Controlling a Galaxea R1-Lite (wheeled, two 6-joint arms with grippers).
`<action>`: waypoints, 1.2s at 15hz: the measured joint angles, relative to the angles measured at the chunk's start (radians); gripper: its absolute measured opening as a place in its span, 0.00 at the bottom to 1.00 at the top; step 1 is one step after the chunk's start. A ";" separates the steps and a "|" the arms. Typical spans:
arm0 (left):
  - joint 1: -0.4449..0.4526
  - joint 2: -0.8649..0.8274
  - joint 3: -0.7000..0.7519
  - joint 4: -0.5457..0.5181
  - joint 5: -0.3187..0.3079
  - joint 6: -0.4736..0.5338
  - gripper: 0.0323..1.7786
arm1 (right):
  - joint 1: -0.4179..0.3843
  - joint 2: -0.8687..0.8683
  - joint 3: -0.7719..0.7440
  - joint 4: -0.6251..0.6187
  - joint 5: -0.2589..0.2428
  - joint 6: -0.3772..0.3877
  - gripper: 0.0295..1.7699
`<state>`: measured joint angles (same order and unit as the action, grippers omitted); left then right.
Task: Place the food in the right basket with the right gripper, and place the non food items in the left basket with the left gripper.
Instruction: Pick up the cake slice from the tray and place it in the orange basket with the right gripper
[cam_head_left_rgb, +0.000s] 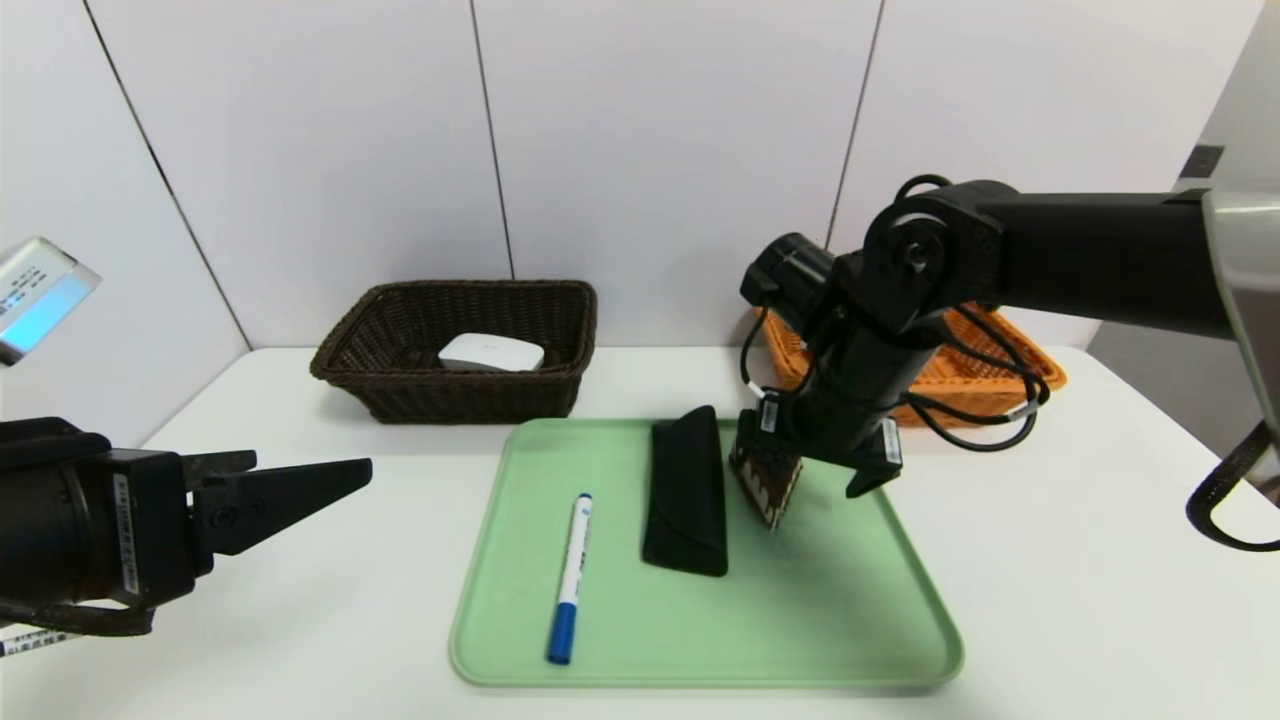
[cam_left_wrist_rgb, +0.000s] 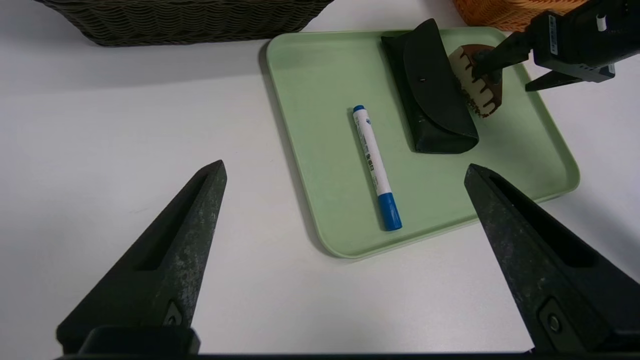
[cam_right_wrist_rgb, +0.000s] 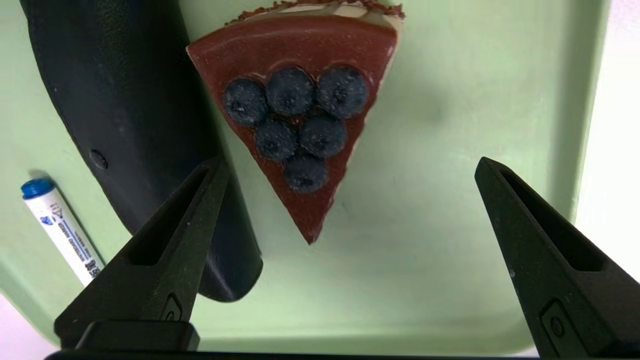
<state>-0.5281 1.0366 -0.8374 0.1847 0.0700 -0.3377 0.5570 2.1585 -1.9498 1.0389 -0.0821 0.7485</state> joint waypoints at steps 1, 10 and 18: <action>0.000 0.000 0.000 0.000 0.000 0.000 0.95 | 0.000 0.006 0.000 -0.001 -0.002 -0.001 0.96; 0.000 0.002 0.006 0.000 -0.013 0.001 0.95 | -0.005 0.051 0.000 -0.055 -0.003 -0.006 0.83; 0.000 -0.011 0.021 0.000 -0.014 0.001 0.95 | 0.003 0.066 0.000 -0.083 -0.004 -0.007 0.30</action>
<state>-0.5277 1.0260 -0.8164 0.1851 0.0557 -0.3370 0.5600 2.2240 -1.9498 0.9557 -0.0866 0.7413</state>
